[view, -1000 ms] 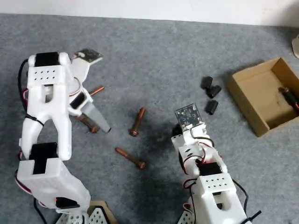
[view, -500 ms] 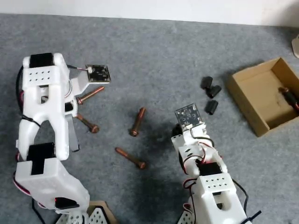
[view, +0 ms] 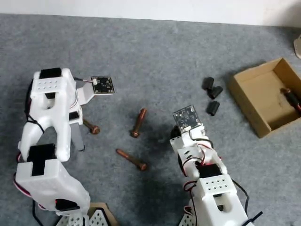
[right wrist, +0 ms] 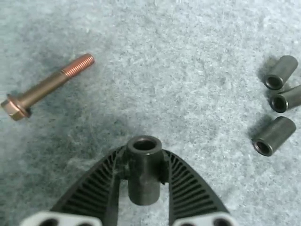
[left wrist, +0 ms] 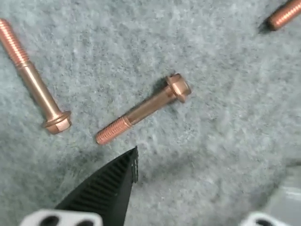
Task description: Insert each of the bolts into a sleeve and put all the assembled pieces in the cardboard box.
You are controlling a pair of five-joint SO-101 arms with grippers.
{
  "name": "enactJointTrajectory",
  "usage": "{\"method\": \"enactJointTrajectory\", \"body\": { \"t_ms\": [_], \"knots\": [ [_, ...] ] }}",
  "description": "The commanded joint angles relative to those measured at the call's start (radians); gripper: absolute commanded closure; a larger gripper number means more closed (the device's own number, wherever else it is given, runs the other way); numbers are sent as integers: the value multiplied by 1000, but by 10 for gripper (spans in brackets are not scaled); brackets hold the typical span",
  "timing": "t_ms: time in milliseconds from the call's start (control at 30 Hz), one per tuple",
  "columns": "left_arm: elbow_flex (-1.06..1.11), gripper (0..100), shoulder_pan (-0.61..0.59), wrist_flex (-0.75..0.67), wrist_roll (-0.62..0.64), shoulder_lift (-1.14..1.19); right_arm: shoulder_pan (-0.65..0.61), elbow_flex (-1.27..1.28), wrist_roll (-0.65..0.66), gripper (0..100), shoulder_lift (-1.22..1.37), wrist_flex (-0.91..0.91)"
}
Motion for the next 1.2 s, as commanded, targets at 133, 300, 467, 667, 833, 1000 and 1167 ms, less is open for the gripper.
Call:
{"method": "enactJointTrajectory", "body": {
  "t_ms": [133, 300, 467, 667, 833, 1000, 1167],
  "knots": [
    [-5, 723, 33, -21, -703, -10, -5, 15, 15, 995, -19, -24],
    [-8, 723, 36, -63, -778, 28, -5, 18, 15, 995, -19, -24],
    [-13, 726, 48, -229, -772, 151, -2, 18, 15, 995, -19, -24],
    [-15, 726, 62, -299, -772, 168, -1, 18, 15, 995, -19, -24],
    [-7, 726, 67, -293, -773, 151, -1, 18, 15, 995, -19, -24],
    [-1, 727, 59, -285, -755, 124, -1, 18, 15, 995, -19, -24],
    [12, 797, 62, -239, -589, 124, -1, 18, 15, 995, -24, -24]
  ]
}}
